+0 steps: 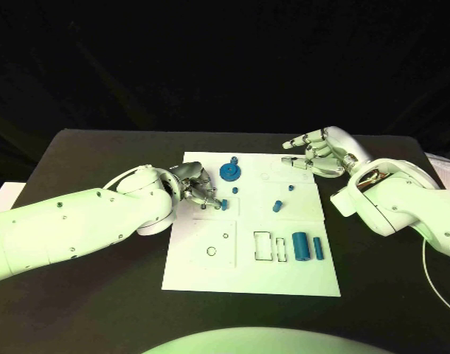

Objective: Assemble the parts on the task board

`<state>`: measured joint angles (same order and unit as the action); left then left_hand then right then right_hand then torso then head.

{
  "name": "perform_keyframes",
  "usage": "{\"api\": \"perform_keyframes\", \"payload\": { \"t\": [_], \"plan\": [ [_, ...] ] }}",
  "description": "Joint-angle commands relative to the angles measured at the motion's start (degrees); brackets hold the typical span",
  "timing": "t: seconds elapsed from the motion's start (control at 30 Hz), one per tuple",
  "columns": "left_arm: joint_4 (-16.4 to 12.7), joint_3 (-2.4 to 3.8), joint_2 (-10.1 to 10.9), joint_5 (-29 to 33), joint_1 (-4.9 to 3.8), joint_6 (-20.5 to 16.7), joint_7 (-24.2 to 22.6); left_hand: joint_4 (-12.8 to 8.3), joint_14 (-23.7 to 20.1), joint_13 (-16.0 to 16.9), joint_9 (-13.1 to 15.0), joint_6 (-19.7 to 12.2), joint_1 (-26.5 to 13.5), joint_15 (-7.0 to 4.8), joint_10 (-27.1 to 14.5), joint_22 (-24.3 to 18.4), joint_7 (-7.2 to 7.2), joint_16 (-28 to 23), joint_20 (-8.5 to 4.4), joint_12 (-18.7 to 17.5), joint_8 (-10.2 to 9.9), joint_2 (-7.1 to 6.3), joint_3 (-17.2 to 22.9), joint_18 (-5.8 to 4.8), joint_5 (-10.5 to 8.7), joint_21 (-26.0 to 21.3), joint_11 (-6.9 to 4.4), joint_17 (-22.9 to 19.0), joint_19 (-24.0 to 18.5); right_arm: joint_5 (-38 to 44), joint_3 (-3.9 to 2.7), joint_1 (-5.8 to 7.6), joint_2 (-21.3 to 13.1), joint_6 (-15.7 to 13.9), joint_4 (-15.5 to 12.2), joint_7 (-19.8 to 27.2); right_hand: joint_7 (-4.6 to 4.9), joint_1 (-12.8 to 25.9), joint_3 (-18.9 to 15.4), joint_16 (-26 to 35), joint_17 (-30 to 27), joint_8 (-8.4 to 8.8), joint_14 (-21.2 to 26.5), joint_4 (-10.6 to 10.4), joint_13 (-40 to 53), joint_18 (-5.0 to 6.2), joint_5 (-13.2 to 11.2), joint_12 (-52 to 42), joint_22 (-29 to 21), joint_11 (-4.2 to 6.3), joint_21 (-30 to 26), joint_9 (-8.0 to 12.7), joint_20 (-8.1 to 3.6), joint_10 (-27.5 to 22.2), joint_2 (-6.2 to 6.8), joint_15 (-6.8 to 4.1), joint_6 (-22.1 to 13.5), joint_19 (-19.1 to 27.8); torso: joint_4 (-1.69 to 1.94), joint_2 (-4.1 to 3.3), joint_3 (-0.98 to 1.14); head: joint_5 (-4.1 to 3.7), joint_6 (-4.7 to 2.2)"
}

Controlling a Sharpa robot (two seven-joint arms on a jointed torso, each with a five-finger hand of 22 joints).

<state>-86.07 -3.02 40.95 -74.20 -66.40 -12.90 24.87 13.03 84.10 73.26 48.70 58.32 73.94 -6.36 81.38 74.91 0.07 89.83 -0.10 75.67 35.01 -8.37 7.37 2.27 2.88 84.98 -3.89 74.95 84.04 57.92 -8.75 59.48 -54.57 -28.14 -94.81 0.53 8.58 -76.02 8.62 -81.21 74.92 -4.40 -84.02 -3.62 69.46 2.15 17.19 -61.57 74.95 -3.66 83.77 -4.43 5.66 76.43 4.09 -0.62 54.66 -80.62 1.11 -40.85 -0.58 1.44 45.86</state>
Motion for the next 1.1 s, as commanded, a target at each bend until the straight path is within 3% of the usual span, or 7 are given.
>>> {"api": "perform_keyframes", "payload": {
  "t": [0.03,0.5,0.67,0.77,0.83,0.9,1.1],
  "plan": [
    [-0.09,0.05,-0.06,0.49,-0.01,-0.21,0.07,0.38,5.9,0.08,0.1,0.11,0.17,-0.46,0.55,9.25,-0.37,0.17,-0.27,0.18,0.36,0.62,0.08,-0.66,-0.1,0.28,-0.05,15.05,2.88,0.21,0.0,-0.05,0.03,0.77,0.0,0.1,0.09,-0.14,0.12,0.25,1.61,0.17,-3.1,0.09,0.07,1.09,0.19,-0.2,1.08,0.24,-0.23,0.06,-0.17,0.34,-0.17,-0.21,0.5,-0.05,0.01,-0.01,0.0,-0.13,-0.03],
    [-0.49,0.19,1.46,2.35,-0.02,0.23,-0.75,0.14,5.9,-0.2,0.28,-0.28,2.23,-0.57,0.36,9.08,-0.5,0.17,-0.36,-0.07,0.21,1.08,0.78,-0.6,-0.09,0.11,-0.17,15.05,2.77,0.21,0.0,-0.05,0.0,0.8,0.19,0.07,0.09,-0.14,0.13,0.27,1.58,0.17,-3.1,0.09,0.07,1.1,0.19,-0.22,1.05,0.24,-0.25,0.06,-0.17,0.36,-0.18,-0.21,0.51,-0.03,0.03,0.01,-0.02,-0.26,-0.01],
    [-1.14,0.32,2.23,5.32,-0.1,-1.87,-3.93,0.01,5.9,-0.78,-0.02,-0.99,3.97,-0.52,-0.07,8.75,-0.27,0.17,-0.38,-0.62,-0.65,0.93,2.19,-0.51,-0.09,-0.21,-0.03,15.05,2.58,0.21,0.0,-0.06,0.02,0.76,0.28,-0.04,0.09,-0.14,0.13,0.27,1.58,0.17,-3.1,0.09,0.07,1.1,0.19,-0.22,1.05,0.24,-0.25,0.06,-0.17,0.36,-0.18,-0.21,0.51,-0.03,0.06,0.08,0.07,-0.06,-0.03],
    [-1.57,0.78,2.93,9.92,-0.28,-1.45,-6.01,0.65,5.9,-1.31,-1.0,-2.24,3.95,-0.24,-0.45,8.4,0.34,0.17,-0.23,-1.12,-2.4,0.68,2.74,-0.43,-0.08,-0.53,0.38,15.05,2.37,0.21,0.0,-0.06,0.08,0.78,0.38,-0.11,0.09,-0.14,0.13,0.27,1.58,0.17,-3.1,0.09,0.07,1.1,0.19,-0.22,1.05,0.24,-0.25,0.06,-0.17,0.36,-0.18,-0.21,0.51,-0.03,0.0,0.07,0.01,-0.02,-0.05],
    [-1.94,1.07,3.59,14.05,-0.65,0.01,-7.56,1.43,5.9,-1.36,-2.88,-3.82,3.89,0.34,-0.56,8.28,1.32,0.17,0.15,-1.19,-5.26,0.79,3.49,-0.41,-0.05,-0.67,1.19,15.05,2.3,0.21,0.0,-0.06,0.09,0.84,0.46,-0.21,0.09,-0.14,0.13,0.27,1.58,0.17,-3.1,0.09,0.07,1.1,0.19,-0.22,1.05,0.24,-0.25,0.06,-0.17,0.36,-0.18,-0.21,0.51,-0.03,-0.06,0.07,0.05,0.04,-0.12],
    [-2.26,1.27,4.3,18.11,-1.38,2.21,-8.73,2.09,5.9,-1.48,-5.04,-3.21,3.83,1.14,-0.78,8.22,2.2,0.17,0.91,-1.31,-7.81,0.49,4.11,-0.41,-0.06,-0.78,1.86,15.05,2.24,0.21,0.0,-0.06,0.1,0.89,0.57,-0.3,0.09,-0.14,0.13,0.27,1.58,0.17,-3.1,0.09,0.07,1.1,0.19,-0.22,1.05,0.24,-0.25,0.06,-0.17,0.36,-0.18,-0.21,0.51,-0.03,-0.02,0.12,0.08,0.06,-0.13],
    [-2.23,1.51,5.73,27.22,-4.67,12.74,-6.98,3.62,5.9,-3.61,-7.12,-2.91,-0.98,1.96,-2.27,6.85,3.27,0.17,1.66,-3.3,-10.59,0.58,2.92,-0.01,-0.11,-2.04,3.0,15.05,1.41,0.21,0.01,-0.06,0.19,0.93,0.88,-0.41,0.08,-0.16,0.16,0.22,1.65,0.17,-3.12,0.11,0.13,1.09,0.22,-0.31,1.06,0.25,-0.24,0.06,-0.17,0.41,-0.21,-0.21,0.54,-0.05,0.02,0.07,0.14,0.16,-0.35]
  ]
}}
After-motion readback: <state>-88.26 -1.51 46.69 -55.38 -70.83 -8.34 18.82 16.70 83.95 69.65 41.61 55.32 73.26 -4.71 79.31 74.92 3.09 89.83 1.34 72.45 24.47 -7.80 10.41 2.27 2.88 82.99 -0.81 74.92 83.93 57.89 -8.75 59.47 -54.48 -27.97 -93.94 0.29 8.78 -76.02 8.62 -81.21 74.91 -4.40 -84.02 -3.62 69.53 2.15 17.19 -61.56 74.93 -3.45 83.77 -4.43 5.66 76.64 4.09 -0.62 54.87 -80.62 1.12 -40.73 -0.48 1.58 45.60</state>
